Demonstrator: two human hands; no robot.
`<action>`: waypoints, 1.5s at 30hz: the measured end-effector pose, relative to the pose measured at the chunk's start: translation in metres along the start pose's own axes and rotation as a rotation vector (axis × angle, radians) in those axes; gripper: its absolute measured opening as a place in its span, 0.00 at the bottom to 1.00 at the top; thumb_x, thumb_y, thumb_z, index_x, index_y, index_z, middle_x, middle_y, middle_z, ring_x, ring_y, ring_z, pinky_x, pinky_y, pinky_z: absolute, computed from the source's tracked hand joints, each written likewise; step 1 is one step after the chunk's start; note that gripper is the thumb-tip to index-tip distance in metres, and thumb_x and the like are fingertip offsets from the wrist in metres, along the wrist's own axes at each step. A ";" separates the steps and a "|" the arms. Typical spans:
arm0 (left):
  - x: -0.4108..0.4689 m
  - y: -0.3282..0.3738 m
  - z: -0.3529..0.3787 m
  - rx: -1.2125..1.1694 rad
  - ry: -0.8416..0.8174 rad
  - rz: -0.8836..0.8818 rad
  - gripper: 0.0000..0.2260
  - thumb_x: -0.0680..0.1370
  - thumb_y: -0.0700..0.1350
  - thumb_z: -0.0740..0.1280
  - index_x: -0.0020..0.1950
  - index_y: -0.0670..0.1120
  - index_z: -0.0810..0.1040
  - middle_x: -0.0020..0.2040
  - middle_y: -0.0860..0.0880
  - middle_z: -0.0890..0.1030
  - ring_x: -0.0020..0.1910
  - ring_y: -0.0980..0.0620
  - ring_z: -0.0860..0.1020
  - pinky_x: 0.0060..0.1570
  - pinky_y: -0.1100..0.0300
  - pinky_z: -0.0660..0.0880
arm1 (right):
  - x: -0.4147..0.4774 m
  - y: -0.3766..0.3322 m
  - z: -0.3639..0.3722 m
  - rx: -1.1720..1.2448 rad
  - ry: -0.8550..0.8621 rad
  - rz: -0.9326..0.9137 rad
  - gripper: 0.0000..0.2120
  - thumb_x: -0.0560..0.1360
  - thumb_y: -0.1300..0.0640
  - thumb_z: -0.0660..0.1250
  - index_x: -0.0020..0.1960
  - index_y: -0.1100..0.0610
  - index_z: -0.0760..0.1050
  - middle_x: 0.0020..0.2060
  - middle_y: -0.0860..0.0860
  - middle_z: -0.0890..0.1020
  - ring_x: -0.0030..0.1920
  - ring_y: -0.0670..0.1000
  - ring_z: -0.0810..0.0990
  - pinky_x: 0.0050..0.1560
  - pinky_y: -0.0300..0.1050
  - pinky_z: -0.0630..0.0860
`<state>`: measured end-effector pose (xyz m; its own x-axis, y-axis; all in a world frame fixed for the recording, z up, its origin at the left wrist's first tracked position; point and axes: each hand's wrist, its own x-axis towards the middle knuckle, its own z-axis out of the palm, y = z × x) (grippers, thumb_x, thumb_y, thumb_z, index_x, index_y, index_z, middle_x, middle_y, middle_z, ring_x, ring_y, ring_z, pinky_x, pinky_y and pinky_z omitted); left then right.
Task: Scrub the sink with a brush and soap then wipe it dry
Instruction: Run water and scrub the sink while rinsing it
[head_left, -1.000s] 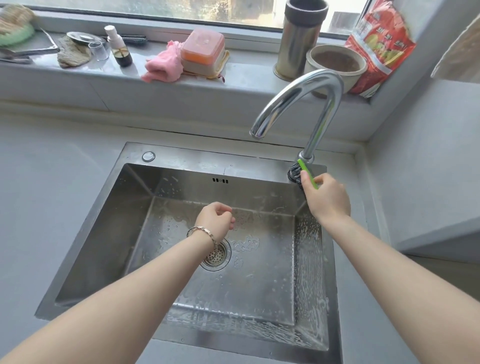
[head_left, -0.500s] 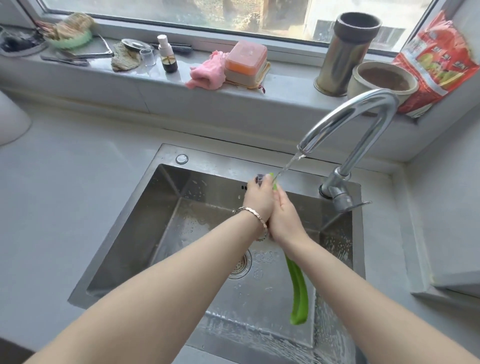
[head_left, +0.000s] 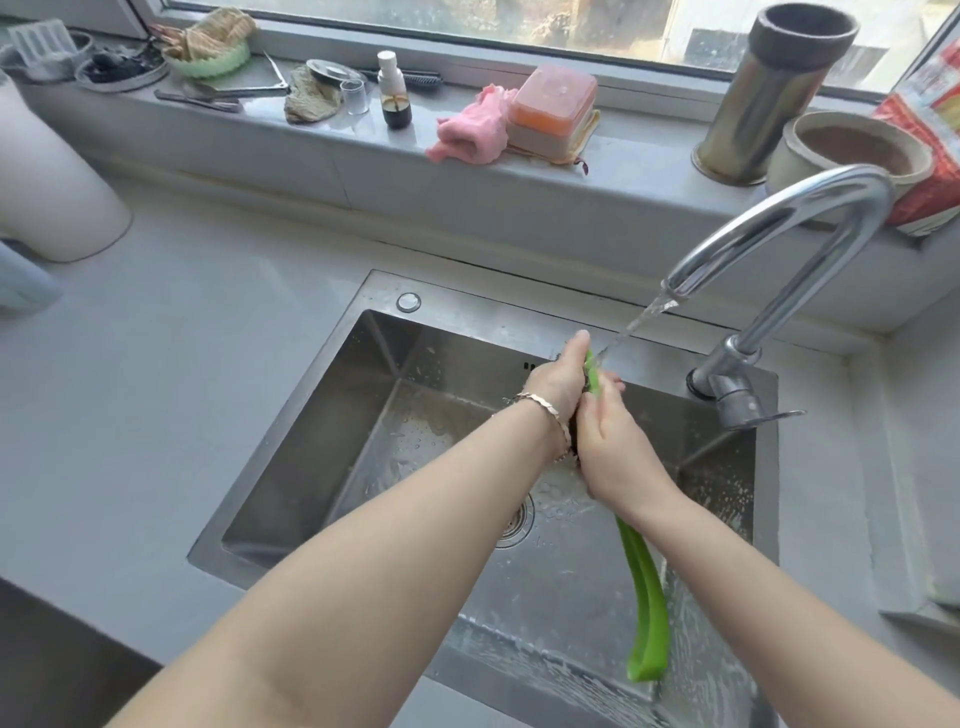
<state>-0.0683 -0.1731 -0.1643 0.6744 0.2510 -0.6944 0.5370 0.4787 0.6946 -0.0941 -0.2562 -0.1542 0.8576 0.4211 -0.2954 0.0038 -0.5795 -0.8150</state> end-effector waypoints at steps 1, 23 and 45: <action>-0.001 -0.001 0.001 -0.052 -0.002 -0.013 0.19 0.79 0.54 0.57 0.41 0.41 0.76 0.33 0.45 0.83 0.35 0.50 0.81 0.48 0.54 0.78 | -0.004 -0.003 -0.003 -0.060 0.000 -0.001 0.23 0.83 0.54 0.46 0.77 0.46 0.47 0.67 0.58 0.71 0.62 0.60 0.74 0.55 0.47 0.70; 0.011 -0.010 -0.006 0.214 0.002 0.218 0.16 0.78 0.51 0.56 0.41 0.41 0.75 0.41 0.42 0.79 0.41 0.47 0.75 0.47 0.59 0.72 | 0.012 -0.003 0.008 -0.178 0.131 0.187 0.18 0.83 0.53 0.47 0.62 0.63 0.67 0.53 0.64 0.78 0.53 0.63 0.75 0.43 0.45 0.63; 0.076 0.027 -0.253 1.631 -0.153 0.499 0.19 0.74 0.34 0.56 0.60 0.47 0.77 0.65 0.47 0.73 0.64 0.45 0.71 0.61 0.57 0.69 | 0.057 -0.003 0.136 0.186 0.425 0.567 0.18 0.76 0.43 0.60 0.49 0.58 0.74 0.43 0.56 0.77 0.49 0.58 0.75 0.46 0.47 0.69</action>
<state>-0.1308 0.0713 -0.2456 0.9110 -0.0249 -0.4116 0.1315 -0.9285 0.3473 -0.1151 -0.1359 -0.2361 0.8273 -0.2373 -0.5093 -0.5552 -0.4842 -0.6762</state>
